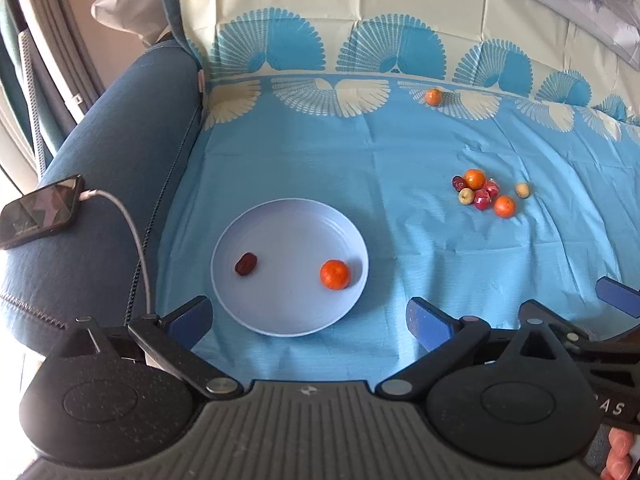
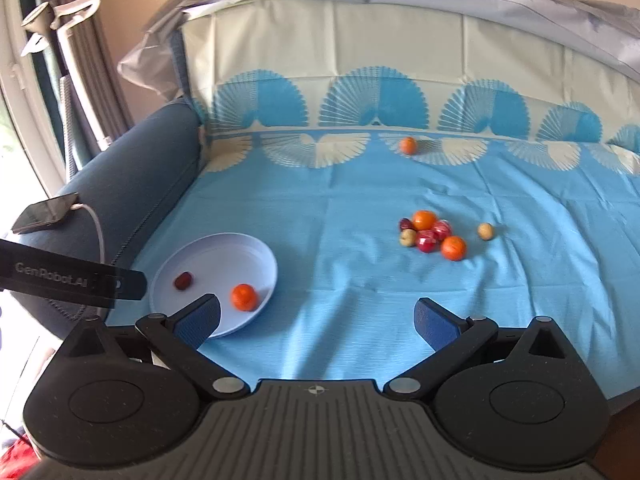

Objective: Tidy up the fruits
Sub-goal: 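Grasp a small yellow fruit with the left tool while the right tool grasps a tangerine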

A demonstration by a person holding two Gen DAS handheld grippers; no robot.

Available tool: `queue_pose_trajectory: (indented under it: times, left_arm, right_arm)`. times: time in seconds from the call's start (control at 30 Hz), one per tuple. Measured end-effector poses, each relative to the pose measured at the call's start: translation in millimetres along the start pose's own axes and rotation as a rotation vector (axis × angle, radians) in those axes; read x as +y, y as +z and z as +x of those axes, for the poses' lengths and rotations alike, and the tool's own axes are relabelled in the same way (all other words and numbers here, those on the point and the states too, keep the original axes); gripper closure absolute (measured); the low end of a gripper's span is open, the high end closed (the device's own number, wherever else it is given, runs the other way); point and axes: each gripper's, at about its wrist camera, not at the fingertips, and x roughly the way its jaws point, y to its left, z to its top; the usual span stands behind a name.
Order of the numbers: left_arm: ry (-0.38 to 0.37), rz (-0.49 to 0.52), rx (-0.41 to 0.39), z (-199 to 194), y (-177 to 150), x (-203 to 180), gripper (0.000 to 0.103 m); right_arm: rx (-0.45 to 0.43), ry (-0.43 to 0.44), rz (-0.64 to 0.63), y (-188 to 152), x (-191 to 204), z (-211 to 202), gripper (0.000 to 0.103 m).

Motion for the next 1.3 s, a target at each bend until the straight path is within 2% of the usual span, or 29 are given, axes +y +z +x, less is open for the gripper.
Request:
queue_pose_trajectory:
  times: [0.13,0.33,0.47,0.6,0.7,0.8,0.83,0.9,0.97,1.07,1.2,1.3]
  left_arm:
    - [-0.028,0.062,-0.013,36,20,-28,0.000]
    - [-0.079,0.088,-0.025,100,46,-60,0.000]
    - [-0.076,0.117,-0.009,142,62,-80,0.000]
    - [-0.086,0.140,0.004,181,76,-95,0.000]
    - [-0.097,0.167,0.007,208,84,-109,0.000]
    - [-0.139,0.219,0.012,235,89,-130,0.000]
    - [-0.159,0.240,0.014,243,90,-137,0.000]
    - [-0.204,0.276,0.014,258,92,-154,0.000]
    - [-0.239,0.305,0.016,270,95,-170,0.000]
    - [-0.285,0.333,0.016,282,100,-188,0.000]
    - [-0.329,0.368,0.016,287,101,-206,0.000]
    - [-0.357,0.379,0.025,291,99,-212,0.001]
  right_arm:
    - [-0.013,-0.108,0.066,0,-42,36,0.001]
    - [0.014,-0.270,0.096,3,-96,137,0.001]
    - [0.045,-0.327,0.082,5,-118,199,0.001]
    - [0.057,-0.333,0.103,11,-130,243,0.001]
    - [0.024,-0.350,0.081,13,-130,261,0.001]
    - [-0.017,-0.372,0.085,7,-137,267,0.001]
    - [-0.013,-0.388,0.101,7,-142,267,0.005]
    - [-0.044,-0.414,0.130,8,-152,263,0.022]
    - [-0.064,-0.435,0.141,9,-160,260,0.045]
    - [-0.077,-0.509,0.189,9,-173,256,0.062]
    - [-0.078,-0.536,0.257,5,-189,256,0.062]
    - [-0.078,-0.539,0.246,4,-188,258,0.061]
